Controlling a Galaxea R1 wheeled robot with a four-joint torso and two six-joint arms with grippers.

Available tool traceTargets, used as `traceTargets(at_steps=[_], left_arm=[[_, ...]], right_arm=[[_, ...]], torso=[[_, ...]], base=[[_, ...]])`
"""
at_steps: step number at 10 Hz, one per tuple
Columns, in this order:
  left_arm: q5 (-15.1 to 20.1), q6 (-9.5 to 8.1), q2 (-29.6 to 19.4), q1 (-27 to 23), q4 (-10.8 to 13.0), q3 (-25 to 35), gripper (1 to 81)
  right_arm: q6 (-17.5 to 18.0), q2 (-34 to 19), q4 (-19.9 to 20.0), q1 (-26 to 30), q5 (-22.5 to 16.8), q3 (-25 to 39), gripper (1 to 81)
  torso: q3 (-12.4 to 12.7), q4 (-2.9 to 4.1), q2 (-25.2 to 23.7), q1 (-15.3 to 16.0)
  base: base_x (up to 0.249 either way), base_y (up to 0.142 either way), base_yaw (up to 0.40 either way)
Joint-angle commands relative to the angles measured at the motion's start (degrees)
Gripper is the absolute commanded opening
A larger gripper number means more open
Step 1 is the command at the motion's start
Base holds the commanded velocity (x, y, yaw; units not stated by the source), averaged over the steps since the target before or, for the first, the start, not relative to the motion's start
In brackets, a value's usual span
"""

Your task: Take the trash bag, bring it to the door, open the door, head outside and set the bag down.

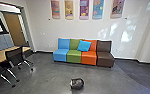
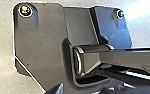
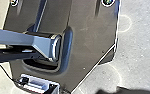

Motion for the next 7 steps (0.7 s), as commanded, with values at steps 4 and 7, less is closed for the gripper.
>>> traceTargets(at_steps=[4, 7], left_arm=[[3.35, 0.0, 1.51, -2.62, 0.45, 0.35, 81.1], [3.35, 0.0, 0.46, -2.18, -0.43, 0.26, 81.1]], right_arm=[[0.36, -0.34, 0.27, 2.21, -2.97, 0.09, 81.1], [0.46, -0.34, 0.27, 2.66, -3.75, 0.09, 81.1]], torso=[[0.0, 0.0, 0.0, 0.02], [0.02, 0.0, -0.04, -0.01]], base=[[0.152, 0.0, 0.0], [0.152, 0.0, 0.0]])
